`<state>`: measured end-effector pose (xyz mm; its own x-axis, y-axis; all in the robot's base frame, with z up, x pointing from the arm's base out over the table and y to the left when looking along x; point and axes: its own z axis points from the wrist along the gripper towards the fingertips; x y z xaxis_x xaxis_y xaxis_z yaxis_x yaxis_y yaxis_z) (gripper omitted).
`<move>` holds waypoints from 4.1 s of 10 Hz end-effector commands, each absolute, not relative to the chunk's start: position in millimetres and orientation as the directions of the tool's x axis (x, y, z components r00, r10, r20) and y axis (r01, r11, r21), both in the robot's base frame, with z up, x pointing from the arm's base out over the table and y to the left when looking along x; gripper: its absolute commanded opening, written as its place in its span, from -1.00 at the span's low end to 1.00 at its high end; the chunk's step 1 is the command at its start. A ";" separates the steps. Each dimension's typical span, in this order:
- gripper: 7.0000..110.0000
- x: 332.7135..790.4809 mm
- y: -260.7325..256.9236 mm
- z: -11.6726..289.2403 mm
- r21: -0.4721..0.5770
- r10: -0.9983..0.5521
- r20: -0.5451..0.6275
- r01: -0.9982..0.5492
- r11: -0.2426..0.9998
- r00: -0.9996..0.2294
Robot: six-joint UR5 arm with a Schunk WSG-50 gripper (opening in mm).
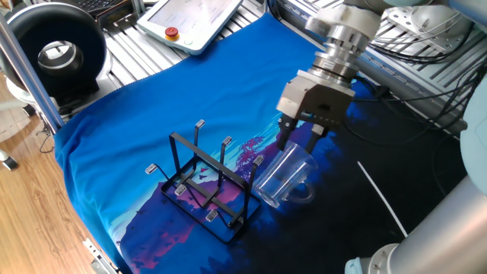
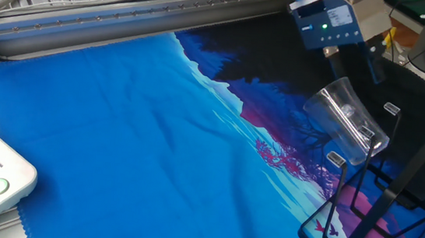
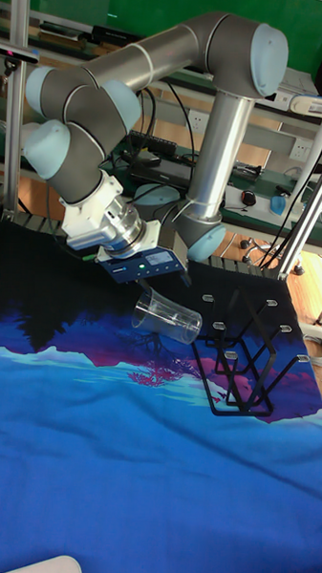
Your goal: Take the cup off the cup rack
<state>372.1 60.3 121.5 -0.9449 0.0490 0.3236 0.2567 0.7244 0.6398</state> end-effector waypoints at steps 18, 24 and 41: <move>-0.71 388.6 179.5 146.2 0.533 0.211 0.413 0.423 0.733 -0.886; -0.28 406.6 192.8 168.2 0.570 0.187 0.417 0.416 0.708 -0.889; -0.28 410.6 183.9 145.0 0.557 0.155 0.380 0.359 0.749 -0.912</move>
